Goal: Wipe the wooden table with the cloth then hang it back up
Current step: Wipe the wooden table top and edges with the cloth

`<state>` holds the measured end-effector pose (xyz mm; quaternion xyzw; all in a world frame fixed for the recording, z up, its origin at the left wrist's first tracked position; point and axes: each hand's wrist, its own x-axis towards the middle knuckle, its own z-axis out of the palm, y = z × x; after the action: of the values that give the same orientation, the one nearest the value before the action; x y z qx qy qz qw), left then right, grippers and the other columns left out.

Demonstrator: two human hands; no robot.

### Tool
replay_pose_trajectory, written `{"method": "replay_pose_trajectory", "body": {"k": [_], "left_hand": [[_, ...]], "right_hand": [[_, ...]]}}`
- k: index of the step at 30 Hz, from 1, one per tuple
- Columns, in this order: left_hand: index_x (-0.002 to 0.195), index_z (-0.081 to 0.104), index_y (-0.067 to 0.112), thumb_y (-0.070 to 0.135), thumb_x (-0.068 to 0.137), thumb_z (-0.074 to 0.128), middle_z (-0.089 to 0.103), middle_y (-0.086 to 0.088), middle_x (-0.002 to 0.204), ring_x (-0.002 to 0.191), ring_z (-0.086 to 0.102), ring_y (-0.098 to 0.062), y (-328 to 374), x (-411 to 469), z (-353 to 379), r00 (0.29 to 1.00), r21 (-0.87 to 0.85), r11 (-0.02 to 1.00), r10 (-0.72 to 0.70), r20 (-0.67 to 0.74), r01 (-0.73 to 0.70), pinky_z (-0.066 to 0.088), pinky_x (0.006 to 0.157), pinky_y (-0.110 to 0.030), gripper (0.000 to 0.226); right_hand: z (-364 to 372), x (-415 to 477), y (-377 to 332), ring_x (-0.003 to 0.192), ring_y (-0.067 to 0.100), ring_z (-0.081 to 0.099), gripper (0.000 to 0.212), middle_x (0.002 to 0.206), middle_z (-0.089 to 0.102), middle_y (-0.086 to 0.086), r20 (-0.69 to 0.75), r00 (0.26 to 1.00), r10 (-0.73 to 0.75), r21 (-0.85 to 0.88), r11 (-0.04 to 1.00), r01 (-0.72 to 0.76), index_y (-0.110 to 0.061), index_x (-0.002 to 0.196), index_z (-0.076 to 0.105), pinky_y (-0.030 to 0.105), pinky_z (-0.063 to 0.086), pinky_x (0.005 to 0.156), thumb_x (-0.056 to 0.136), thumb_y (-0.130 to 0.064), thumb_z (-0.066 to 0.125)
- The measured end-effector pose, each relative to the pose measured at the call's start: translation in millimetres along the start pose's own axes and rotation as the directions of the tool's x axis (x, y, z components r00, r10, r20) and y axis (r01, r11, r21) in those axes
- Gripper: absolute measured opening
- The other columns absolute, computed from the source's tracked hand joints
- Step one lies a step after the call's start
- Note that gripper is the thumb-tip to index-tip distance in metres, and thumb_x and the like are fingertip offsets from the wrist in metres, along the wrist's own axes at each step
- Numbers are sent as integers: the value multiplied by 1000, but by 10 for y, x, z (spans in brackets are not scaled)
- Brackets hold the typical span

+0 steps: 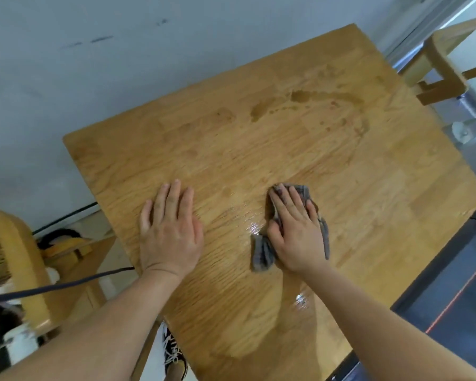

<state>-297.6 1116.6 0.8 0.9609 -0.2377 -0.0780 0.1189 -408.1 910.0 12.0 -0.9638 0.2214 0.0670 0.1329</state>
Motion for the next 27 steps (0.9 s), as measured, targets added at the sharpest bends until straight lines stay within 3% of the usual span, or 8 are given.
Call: {"method": "replay_pose_trajectory", "body": {"k": [3,7,11,14,17,23,25,27], "left_hand": [[139,42,16,33,91,27,34,-7,152,141,26,-23,-7,18,16,999,-18,1000,-21,-42,20,19,114,-46,53],[136,47,18,32,90,29,37,-3,150,140,29,-18,29,7,26,996,7,998,-63,-58,63,22,113,-42,51],[135,47,18,33,89,27,37,-2,150,138,32,-21,175,-48,16,991,37,993,-112,-70,115,25,109,-45,52],[139,39,18,29,93,30,32,-4,151,139,26,-24,325,102,24,967,52,967,-246,-69,250,19,114,-46,48],[141,34,21,32,94,32,27,-6,150,141,18,-25,692,247,107,892,16,896,-440,-106,443,11,116,-50,49],[139,35,21,30,94,32,27,-9,152,144,13,-26,838,331,240,824,-32,839,-540,-170,543,9,117,-49,46],[137,38,20,29,92,34,29,-10,151,143,15,-27,835,353,238,817,-42,834,-549,-176,551,10,116,-50,47],[134,41,18,26,90,38,33,-11,148,142,19,-28,845,335,253,816,-51,836,-546,-189,547,13,115,-51,46]], "right_hand": [[44,572,-379,149,10,2,62,161,11,-11,-18,1000,14,-20,1000,-15,-30,153,20,41,0,121,93,-44,26],[98,739,-674,149,13,8,58,160,18,-8,45,949,-311,-19,950,312,-28,151,29,46,6,120,95,-41,32],[80,361,-170,147,12,18,55,156,29,-8,86,793,-604,23,797,604,-27,145,42,45,15,119,91,-40,41],[22,103,418,146,12,20,55,155,29,-9,96,766,-636,8,770,638,-28,143,45,45,18,117,90,-41,44],[-136,259,823,147,12,18,57,156,26,-8,86,814,-574,-43,814,579,-26,145,42,45,18,117,91,-44,39],[-250,1262,388,149,11,7,66,161,14,-9,-4,944,-331,-38,943,331,-28,152,24,42,4,120,89,-49,18],[-199,1473,-12,149,12,7,64,161,15,-9,41,896,-442,-44,895,443,-29,152,25,43,3,120,90,-46,22],[-126,1509,-424,148,10,7,59,160,16,-11,128,781,-611,2,788,616,-31,151,27,44,1,121,93,-42,30]]}}
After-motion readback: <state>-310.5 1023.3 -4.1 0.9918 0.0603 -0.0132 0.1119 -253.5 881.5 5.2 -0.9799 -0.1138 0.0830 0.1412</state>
